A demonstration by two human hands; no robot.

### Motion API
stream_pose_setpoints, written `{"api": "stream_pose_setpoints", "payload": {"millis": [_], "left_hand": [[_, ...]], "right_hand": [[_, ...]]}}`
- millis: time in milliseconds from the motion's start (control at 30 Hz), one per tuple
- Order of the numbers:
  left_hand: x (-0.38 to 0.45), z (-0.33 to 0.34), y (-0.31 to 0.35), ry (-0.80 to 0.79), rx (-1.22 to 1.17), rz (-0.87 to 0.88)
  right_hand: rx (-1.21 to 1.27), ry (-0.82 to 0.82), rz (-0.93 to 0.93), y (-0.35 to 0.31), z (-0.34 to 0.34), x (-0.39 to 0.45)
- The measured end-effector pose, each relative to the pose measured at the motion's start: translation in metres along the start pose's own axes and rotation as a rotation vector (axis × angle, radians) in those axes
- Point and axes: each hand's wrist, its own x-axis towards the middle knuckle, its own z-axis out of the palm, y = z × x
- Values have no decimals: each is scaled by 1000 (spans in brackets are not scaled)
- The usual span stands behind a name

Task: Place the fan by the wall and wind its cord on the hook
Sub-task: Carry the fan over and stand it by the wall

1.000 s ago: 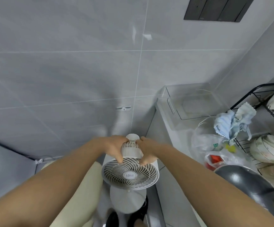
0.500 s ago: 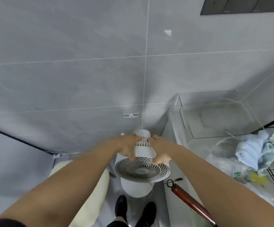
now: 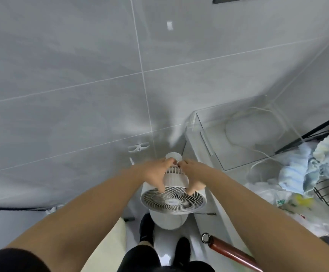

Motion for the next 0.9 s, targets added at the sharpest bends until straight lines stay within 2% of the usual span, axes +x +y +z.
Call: {"api": "stream_pose_setpoints", "payload": {"millis": [233, 433, 700, 900], "left_hand": [[47, -27, -15, -116, 92, 85], [65, -34, -19, -134, 199, 161], [70, 0, -29, -80, 246, 144], [71, 25, -45, -61, 193, 35]], "right_hand": [[120, 23, 147, 11, -2, 24], [213, 67, 217, 14, 9, 28], [204, 87, 171, 12, 41, 42], [134, 73, 77, 15, 52, 63]]}}
